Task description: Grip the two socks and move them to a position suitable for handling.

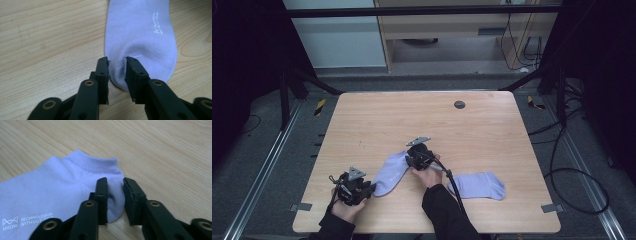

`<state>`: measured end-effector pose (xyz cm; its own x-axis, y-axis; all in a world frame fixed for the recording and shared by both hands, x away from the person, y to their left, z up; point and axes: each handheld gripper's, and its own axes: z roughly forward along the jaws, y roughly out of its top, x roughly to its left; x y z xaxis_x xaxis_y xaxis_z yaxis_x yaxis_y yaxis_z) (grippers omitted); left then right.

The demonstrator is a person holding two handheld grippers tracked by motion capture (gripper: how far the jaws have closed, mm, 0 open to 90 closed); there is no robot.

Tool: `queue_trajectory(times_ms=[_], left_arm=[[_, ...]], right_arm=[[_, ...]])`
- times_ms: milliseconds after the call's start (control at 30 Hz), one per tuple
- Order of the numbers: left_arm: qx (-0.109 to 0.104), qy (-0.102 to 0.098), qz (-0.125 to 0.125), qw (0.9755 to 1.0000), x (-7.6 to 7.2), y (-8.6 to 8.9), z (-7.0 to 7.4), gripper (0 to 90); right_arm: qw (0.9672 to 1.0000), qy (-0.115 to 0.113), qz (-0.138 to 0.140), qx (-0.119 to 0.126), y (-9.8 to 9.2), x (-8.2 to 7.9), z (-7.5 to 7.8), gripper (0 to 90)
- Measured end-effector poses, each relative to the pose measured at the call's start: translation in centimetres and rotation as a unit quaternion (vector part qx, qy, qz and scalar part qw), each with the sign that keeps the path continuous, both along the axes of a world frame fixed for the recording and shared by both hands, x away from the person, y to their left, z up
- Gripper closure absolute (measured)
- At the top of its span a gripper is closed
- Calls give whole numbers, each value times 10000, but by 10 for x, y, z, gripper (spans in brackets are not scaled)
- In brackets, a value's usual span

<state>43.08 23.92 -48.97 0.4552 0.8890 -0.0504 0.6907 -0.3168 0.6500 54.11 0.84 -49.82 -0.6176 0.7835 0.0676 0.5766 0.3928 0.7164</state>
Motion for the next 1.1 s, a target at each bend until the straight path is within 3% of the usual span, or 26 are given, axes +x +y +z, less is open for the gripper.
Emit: queue_trajectory(times_ms=[100, 233, 467, 633, 800, 1000, 1100], left_arm=[[-31, 40, -4, 10000, 1, -1, 0, 815], [-2, 33, -64, 10000, 1, -2, 1, 864], [-83, -275, 50, 9996, 7, 7, 13, 869], [188, -474, 100, 9986, 15, 13, 18, 868], [271, -464, 140, 9985, 25, 21, 17, 866], [262, -413, 121, 9987, 34, 26, 11, 854], [279, -449, 166, 9985, 34, 28, 10, 789]], right_arm=[[9999, 91, 8, 71, 0, -1, 0, 861], [9998, 141, 63, 96, 0, -4, 3, 872], [9988, -63, 165, 459, -11, -24, 17, 866], [9979, -209, 182, 583, -13, -45, 18, 859], [9983, -236, 179, 502, -10, -65, 12, 847], [9987, 1, 195, 460, -6, -74, 6, 833], [9991, 127, 178, 350, -5, -75, 2, 789]])
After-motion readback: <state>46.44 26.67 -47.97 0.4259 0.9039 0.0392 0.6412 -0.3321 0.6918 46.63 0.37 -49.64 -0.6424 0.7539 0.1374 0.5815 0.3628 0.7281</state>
